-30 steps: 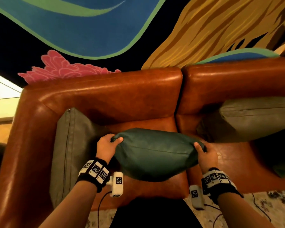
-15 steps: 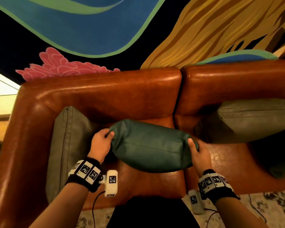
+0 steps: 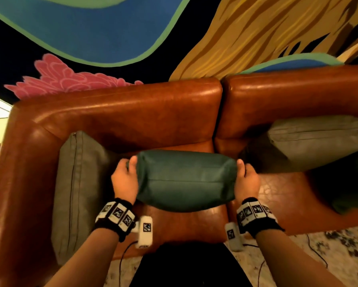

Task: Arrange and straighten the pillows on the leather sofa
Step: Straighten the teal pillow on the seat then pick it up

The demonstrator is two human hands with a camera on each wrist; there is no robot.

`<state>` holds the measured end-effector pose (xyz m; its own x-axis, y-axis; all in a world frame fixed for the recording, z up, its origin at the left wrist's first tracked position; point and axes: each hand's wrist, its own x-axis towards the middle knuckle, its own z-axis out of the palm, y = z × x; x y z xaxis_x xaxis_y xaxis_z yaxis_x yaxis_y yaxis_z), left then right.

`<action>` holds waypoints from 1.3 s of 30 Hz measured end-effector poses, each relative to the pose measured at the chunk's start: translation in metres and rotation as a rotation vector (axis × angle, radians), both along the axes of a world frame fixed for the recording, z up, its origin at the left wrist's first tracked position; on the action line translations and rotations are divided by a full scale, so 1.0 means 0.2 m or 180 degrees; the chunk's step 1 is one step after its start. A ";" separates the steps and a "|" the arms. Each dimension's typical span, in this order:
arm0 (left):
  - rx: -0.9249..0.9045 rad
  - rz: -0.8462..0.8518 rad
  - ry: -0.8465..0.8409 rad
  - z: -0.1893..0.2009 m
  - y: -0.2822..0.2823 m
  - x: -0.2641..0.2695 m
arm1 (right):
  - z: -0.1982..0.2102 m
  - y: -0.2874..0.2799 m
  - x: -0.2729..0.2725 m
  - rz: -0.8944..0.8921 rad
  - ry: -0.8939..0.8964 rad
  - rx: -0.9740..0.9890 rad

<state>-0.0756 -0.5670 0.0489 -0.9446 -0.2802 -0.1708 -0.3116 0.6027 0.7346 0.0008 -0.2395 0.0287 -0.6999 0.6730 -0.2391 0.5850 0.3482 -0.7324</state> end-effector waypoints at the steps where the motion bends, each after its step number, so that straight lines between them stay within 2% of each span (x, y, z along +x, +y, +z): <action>1: 0.0075 -0.0250 0.0037 0.02 0.04 0.02 | 0.01 -0.02 0.00 0.0159 0.0074 0.0042; 2: 0.0079 -0.0409 0.0062 0.03 0.04 0.03 | 0.03 -0.03 0.00 0.0347 0.0165 0.0054; 4: 0.0050 -0.0227 0.0110 0.02 -0.03 0.01 | 0.01 0.05 0.03 0.0451 0.0257 0.0124; 6: 0.0134 0.0092 0.0107 -0.02 -0.08 0.00 | -0.05 0.14 0.04 0.0354 0.0106 0.0281; 9: 0.0462 0.0201 -0.0117 -0.06 -0.02 0.04 | -0.11 0.12 0.00 0.0071 -0.0349 0.0421; 11: 0.0681 0.0177 -0.0201 -0.09 -0.01 0.08 | -0.09 0.06 -0.04 0.0005 -0.0621 0.1135; 12: 0.0761 0.0182 -0.0220 -0.11 -0.03 0.08 | -0.06 0.00 -0.07 0.0137 -0.0526 0.1522; 13: 0.0800 0.0187 -0.0277 -0.11 -0.05 0.09 | -0.03 -0.08 -0.09 0.0427 -0.0247 0.1791; 15: 0.0801 0.0172 -0.0408 -0.13 -0.08 0.10 | 0.03 -0.36 -0.15 0.1314 0.0419 0.1723; 17: 0.0653 0.0094 -0.0522 -0.13 -0.09 0.11 | 0.04 -0.73 -0.18 0.2291 0.0597 0.1531; 19: 0.0414 -0.0092 -0.0489 -0.14 -0.11 0.13 | 0.00 -1.01 -0.17 0.3100 0.0502 0.1443; 21: 0.0335 -0.0270 -0.0442 -0.13 -0.13 0.12 | -0.09 -1.12 -0.16 0.3454 0.0262 0.1400; 24: 0.0766 -0.0182 -0.0546 -0.16 -0.18 0.12 | -0.20 -0.99 -0.15 0.3545 -0.0023 0.1867; 29: 0.1022 0.0073 -0.0786 -0.18 -0.26 0.13 | -0.31 -0.51 -0.07 0.3192 -0.0343 0.2289; 32: 0.0962 0.0000 -0.0743 -0.14 -0.23 0.12 | -0.32 -0.24 -0.02 0.2580 -0.0607 0.2339; 35: 0.1139 -0.0134 -0.0815 -0.11 -0.20 0.11 | -0.28 -0.10 0.00 0.1819 -0.1053 0.2309; 37: 0.1035 -0.0217 -0.0785 -0.14 -0.22 0.11 | -0.21 -0.06 0.01 0.0929 -0.1240 0.1865; 39: 0.1036 -0.0248 -0.0839 -0.12 -0.26 0.11 | -0.17 -0.01 0.01 0.0324 -0.1231 0.0978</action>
<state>-0.0542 -0.6196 0.0239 -0.8730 -0.1013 -0.4771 -0.4770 0.3818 0.7917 0.0018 -0.2407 -0.0055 -0.6649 0.6860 -0.2956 0.7453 0.5830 -0.3234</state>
